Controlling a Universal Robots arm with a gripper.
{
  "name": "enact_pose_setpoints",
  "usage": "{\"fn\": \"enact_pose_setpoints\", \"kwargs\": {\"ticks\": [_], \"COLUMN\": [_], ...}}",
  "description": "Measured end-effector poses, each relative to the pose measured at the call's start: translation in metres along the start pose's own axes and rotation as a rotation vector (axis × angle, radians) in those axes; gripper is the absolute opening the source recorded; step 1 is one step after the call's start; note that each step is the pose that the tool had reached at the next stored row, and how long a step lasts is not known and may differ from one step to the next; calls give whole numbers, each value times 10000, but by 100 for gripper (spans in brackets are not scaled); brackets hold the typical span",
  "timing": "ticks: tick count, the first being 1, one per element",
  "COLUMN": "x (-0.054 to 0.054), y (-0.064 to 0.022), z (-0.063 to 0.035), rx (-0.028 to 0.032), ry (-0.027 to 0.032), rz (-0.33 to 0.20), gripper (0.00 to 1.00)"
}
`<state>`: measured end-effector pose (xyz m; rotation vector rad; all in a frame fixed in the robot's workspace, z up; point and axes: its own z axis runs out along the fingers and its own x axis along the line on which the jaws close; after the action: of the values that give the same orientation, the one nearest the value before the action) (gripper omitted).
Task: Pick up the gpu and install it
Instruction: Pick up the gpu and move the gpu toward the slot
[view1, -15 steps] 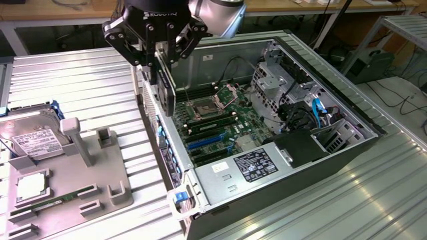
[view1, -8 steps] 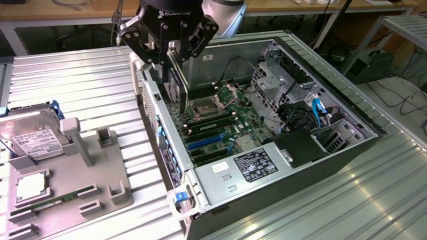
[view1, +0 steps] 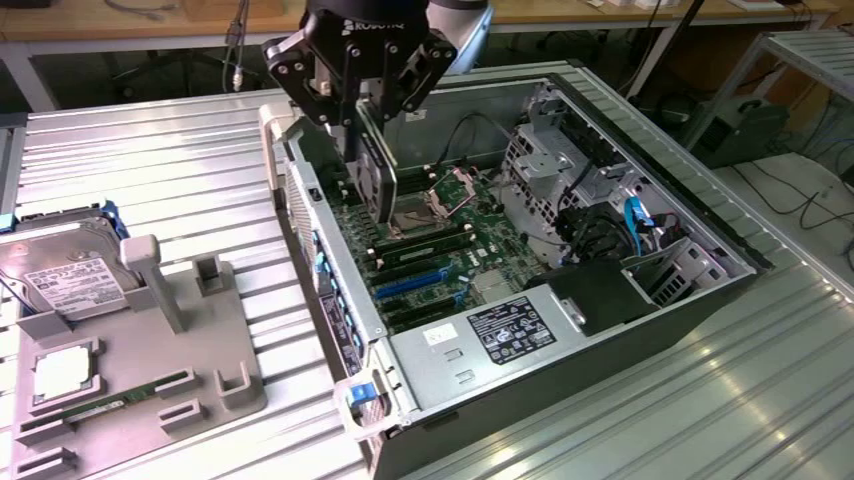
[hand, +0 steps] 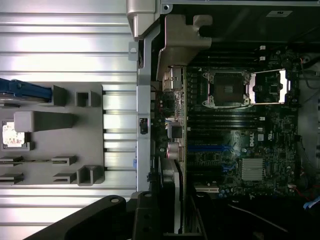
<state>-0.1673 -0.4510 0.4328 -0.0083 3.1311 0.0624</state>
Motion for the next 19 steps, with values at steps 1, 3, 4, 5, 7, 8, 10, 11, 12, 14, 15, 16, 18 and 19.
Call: {"fn": "enact_pose_setpoints", "kwargs": {"ticks": [1,3,4,5,7,8,10,11,12,14,15,16,18,19], "x": [-40,-79,-109,-138,-189,-223,-313,-345,-375,-436,-457,-476,-515,-540], "y": [0,-1,-1,-1,-1,-1,-2,-2,-2,-2,-3,-3,-3,-3], "z": [1,1,1,2,3,3,4,4,5,5,5,5,6,6], "rx": [0,0,0,0,-1,0,0,0,-1,0,0,0,-1,-1], "ry": [0,0,0,0,0,0,0,0,-1,0,-1,0,0,0], "rz": [-1,0,0,0,0,0,0,0,0,0,0,0,0,0], "gripper": [28,28,28,28,28,28,28,28,28,28,28,28,28,28]}}
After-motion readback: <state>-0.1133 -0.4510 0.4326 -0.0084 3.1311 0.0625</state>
